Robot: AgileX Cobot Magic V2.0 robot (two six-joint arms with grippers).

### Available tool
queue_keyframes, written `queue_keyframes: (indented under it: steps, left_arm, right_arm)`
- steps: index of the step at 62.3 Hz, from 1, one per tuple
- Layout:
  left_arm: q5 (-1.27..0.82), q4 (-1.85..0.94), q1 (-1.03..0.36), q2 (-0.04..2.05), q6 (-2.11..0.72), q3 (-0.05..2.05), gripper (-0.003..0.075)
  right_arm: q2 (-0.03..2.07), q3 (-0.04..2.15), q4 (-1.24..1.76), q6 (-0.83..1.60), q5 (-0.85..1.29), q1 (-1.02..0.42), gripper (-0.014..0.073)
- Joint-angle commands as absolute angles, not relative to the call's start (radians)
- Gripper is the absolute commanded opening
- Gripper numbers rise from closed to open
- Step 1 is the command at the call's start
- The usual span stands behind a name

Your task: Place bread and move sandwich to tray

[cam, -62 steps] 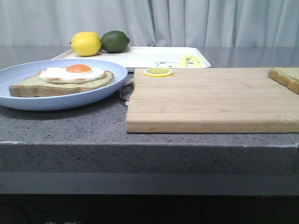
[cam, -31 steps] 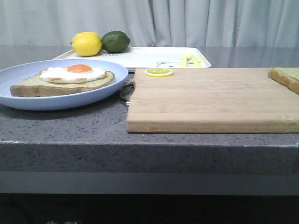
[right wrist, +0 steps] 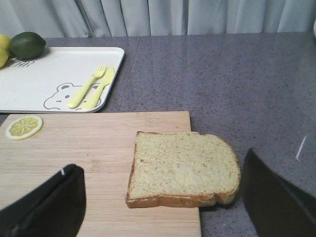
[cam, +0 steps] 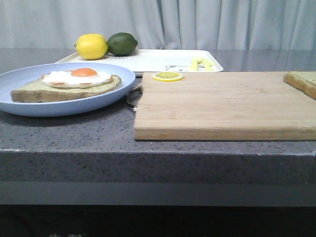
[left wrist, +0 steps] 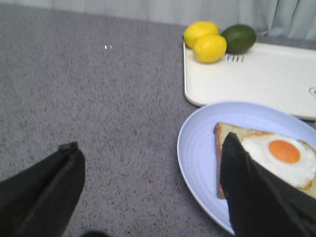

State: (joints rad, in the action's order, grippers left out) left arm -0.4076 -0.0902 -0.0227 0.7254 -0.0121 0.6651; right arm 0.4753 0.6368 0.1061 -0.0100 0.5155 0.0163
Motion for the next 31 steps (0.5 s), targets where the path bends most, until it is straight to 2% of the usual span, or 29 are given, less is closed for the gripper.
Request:
queue_keyframes:
  steps: [1, 18, 31]
  left_arm:
    - [-0.403, -0.109, -0.022, 0.818, 0.000, 0.751, 0.0545]
    - [-0.539, -0.109, -0.082, 1.101, -0.044, 0.920, 0.0545]
    - [-0.535, -0.109, -0.113, 1.162, -0.044, 0.950, 0.0545]
  right_arm:
    - [0.486, 0.669, 0.101, 0.000, 0.449, 0.019, 0.0641]
    - [0.486, 0.669, 0.101, 0.000, 0.449, 0.019, 0.0641]
    - [0.486, 0.669, 0.101, 0.000, 0.448, 0.019, 0.0641]
